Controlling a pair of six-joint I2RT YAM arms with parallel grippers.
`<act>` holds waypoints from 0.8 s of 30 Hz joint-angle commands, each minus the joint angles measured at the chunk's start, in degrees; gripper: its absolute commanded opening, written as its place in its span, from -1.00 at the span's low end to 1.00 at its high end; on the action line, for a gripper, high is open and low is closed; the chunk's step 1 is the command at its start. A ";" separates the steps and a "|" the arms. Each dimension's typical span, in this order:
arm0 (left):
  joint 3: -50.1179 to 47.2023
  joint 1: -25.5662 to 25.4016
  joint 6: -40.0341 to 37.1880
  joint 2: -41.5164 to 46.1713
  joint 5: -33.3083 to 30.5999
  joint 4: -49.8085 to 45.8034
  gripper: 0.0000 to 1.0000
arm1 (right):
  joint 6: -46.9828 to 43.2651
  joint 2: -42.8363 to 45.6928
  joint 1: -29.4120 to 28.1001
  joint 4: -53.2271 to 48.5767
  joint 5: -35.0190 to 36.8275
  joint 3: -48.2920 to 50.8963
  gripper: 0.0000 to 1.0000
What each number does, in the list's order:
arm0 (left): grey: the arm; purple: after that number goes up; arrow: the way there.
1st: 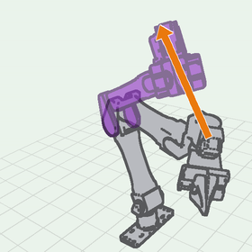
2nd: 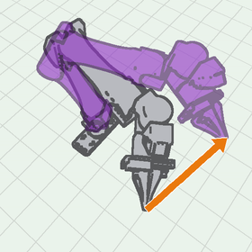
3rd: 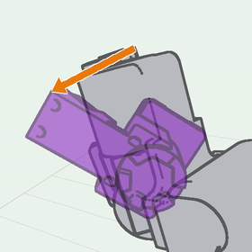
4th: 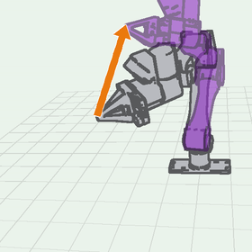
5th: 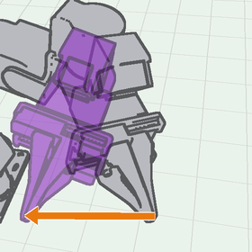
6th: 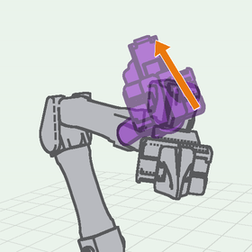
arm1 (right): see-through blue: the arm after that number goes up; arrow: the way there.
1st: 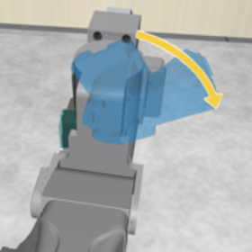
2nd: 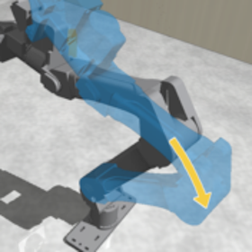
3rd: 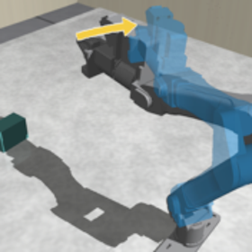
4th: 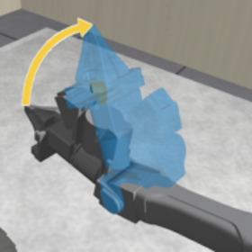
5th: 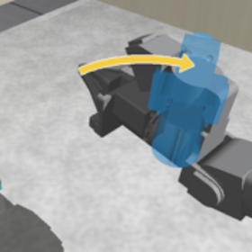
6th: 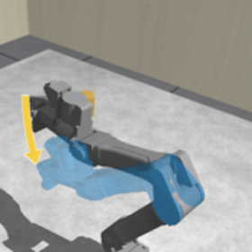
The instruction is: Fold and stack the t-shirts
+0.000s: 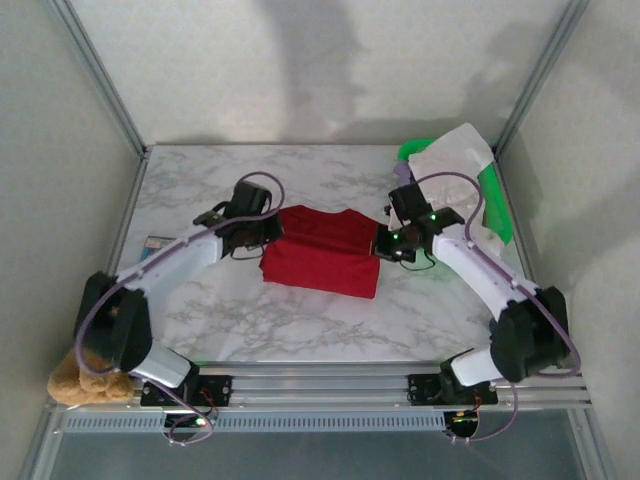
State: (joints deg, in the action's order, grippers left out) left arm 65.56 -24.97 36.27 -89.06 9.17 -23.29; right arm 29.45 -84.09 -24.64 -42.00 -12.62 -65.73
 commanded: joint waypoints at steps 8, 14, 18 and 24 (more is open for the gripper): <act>10.45 6.61 -7.71 -16.45 5.15 3.35 -1.00 | -6.30 -15.99 7.10 3.78 -1.31 -10.94 -1.00; 18.85 7.39 -9.17 -22.63 5.78 0.48 -1.00 | -7.90 -23.24 8.88 2.47 -1.59 -17.18 -1.00; 23.94 7.85 -10.46 -26.55 3.67 -2.63 -1.00 | -7.11 -26.46 9.90 2.01 0.66 -19.53 -1.00; 27.91 8.36 -12.39 -30.26 -1.09 -5.25 -1.00 | -5.61 -30.01 10.51 4.52 2.28 -20.16 -1.00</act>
State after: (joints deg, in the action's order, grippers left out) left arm 91.53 -18.59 26.35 -117.60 14.15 -24.45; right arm 23.35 -112.36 -15.46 -36.49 -14.57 -84.73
